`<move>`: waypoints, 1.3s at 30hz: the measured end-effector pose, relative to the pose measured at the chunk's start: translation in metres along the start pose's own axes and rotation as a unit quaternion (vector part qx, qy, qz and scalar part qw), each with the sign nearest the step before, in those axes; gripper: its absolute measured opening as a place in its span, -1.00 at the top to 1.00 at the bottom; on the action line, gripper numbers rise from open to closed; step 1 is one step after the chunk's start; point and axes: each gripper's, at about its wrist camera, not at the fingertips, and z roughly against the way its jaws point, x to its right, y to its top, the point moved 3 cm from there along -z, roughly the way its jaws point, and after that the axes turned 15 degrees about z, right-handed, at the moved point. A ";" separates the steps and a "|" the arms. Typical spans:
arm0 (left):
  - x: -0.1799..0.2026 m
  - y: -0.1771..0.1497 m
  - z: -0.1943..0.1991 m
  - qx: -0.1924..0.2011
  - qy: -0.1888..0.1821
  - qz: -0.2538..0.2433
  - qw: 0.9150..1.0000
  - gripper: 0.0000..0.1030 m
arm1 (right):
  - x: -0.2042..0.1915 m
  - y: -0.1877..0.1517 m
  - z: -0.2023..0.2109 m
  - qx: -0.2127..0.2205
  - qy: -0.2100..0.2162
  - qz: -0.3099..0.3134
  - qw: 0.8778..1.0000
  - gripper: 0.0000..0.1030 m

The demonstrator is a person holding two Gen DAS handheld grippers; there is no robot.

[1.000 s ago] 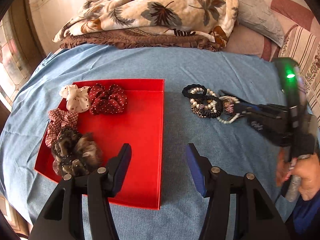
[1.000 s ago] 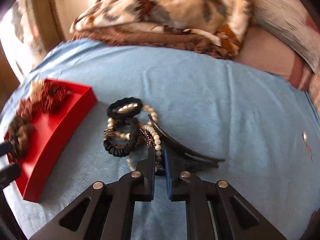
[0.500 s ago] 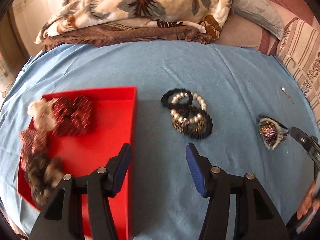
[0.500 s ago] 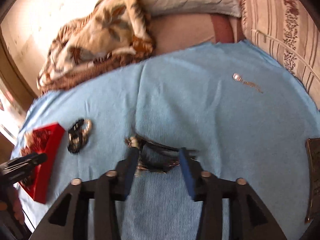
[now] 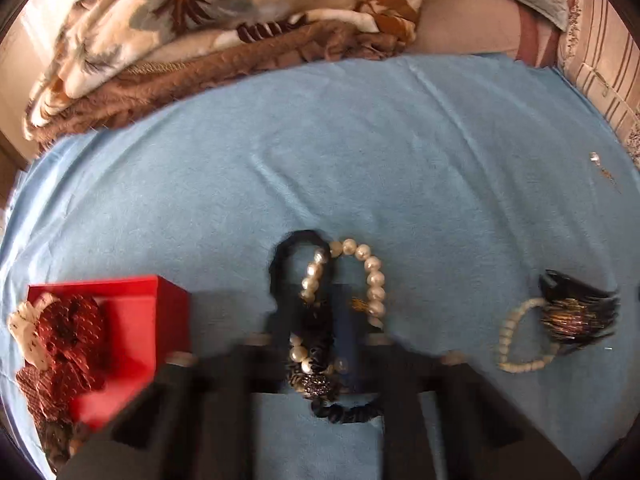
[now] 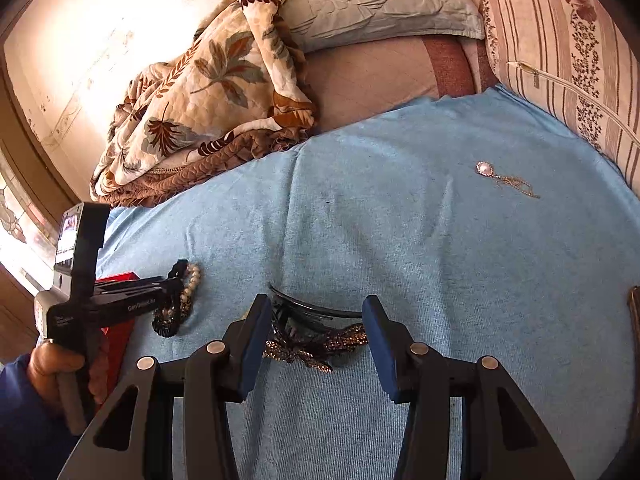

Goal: Organize jewelry
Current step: 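Grasp a black hair tie with left tool while right grasps another black hair tie, then carry both black hair ties into the red tray and open both tools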

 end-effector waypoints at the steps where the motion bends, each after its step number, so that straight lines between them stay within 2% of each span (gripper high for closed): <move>1: 0.002 -0.002 0.007 -0.009 -0.030 0.008 0.999 0.87 | 0.000 0.000 0.000 0.001 0.001 0.001 1.000 0.00; 3: 0.007 -0.006 0.028 -0.008 -0.073 0.015 0.997 0.87 | -0.001 0.001 0.001 0.004 0.006 0.001 1.000 0.00; 5: 0.007 -0.010 0.058 -0.007 -0.132 0.030 0.991 0.87 | -0.002 0.001 0.002 0.007 0.007 0.002 1.000 0.00; 7: 0.004 -0.016 0.084 0.000 -0.173 0.045 0.984 0.87 | -0.004 0.002 0.005 0.013 0.013 0.003 1.000 0.00; 11: -0.008 -0.036 0.118 0.012 -0.207 0.063 0.976 0.87 | -0.009 0.002 0.008 0.021 0.034 0.005 0.999 0.00; 13: -0.017 -0.050 0.124 0.012 -0.204 0.068 0.977 0.87 | -0.015 0.000 0.007 0.019 0.051 0.008 0.998 0.00; 17: -0.034 -0.088 0.124 0.012 -0.158 0.065 0.985 0.87 | -0.038 -0.005 -0.001 0.004 0.120 0.010 0.993 0.00; 21: -0.059 -0.115 0.115 -0.008 -0.145 0.093 0.985 0.87 | -0.066 -0.007 -0.028 -0.037 0.175 -0.003 0.984 0.00; 23: -0.070 -0.120 0.118 0.000 -0.133 0.100 0.986 0.87 | -0.080 -0.006 -0.043 -0.050 0.186 0.002 0.981 0.00; 27: -0.086 -0.122 0.128 0.023 -0.122 0.110 0.986 0.87 | -0.105 -0.008 -0.083 -0.082 0.178 0.010 0.981 0.01; 28: -0.091 -0.123 0.131 0.029 -0.118 0.110 0.986 0.87 | -0.111 -0.010 -0.093 -0.090 0.176 0.009 0.980 0.05; 29: -0.095 -0.123 0.135 0.036 -0.114 0.111 0.987 0.87 | -0.116 -0.012 -0.101 -0.097 0.174 0.009 0.980 0.19; 31: -0.106 -0.125 0.141 0.047 -0.110 0.117 0.986 0.87 | -0.122 -0.010 -0.106 -0.091 0.166 0.012 0.982 0.31; 32: -0.112 -0.126 0.143 0.050 -0.107 0.121 0.986 0.87 | -0.124 -0.009 -0.109 -0.091 0.163 0.012 0.982 0.52; 33: -0.118 -0.127 0.145 0.053 -0.105 0.126 0.985 0.87 | -0.127 -0.008 -0.112 -0.096 0.167 0.008 0.981 0.84; 39: -0.156 -0.132 0.160 0.075 -0.103 0.169 0.977 0.87 | -0.130 -0.007 -0.097 -0.098 0.181 -0.007 0.979 0.84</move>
